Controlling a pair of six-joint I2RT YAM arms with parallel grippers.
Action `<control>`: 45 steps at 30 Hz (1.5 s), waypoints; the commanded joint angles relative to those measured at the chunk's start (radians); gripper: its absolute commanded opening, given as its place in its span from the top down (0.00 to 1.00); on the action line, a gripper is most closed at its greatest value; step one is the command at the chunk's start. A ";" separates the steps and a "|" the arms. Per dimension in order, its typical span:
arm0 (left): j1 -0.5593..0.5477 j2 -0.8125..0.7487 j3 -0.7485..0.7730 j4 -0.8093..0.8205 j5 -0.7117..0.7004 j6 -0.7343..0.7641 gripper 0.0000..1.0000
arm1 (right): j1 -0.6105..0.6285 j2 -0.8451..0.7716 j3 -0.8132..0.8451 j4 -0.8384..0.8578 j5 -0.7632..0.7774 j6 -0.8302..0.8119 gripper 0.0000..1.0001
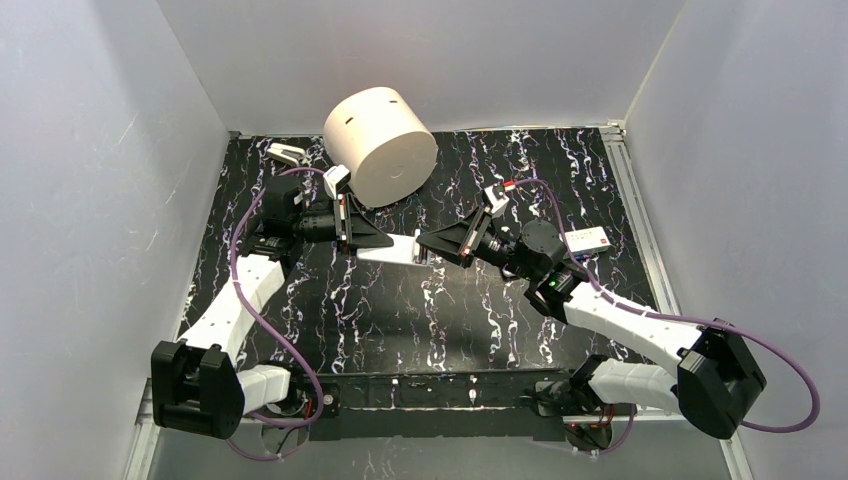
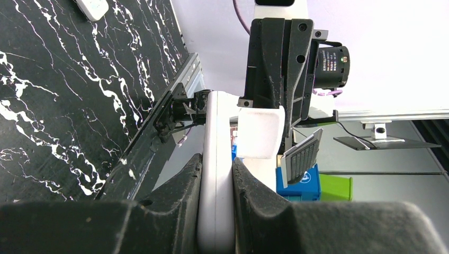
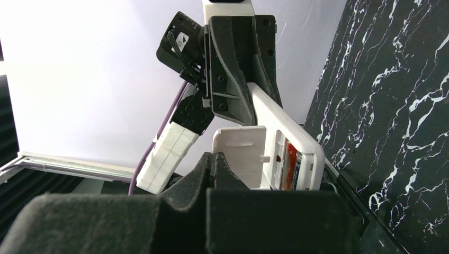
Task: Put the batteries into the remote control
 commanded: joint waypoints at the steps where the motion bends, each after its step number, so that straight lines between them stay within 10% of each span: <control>1: 0.006 -0.034 0.041 0.028 0.045 -0.013 1.00 | -0.001 0.001 -0.002 0.075 -0.010 0.018 0.99; 45: 0.007 -0.026 0.041 0.222 0.101 -0.217 1.00 | 0.001 0.025 -0.067 0.151 0.002 0.067 0.99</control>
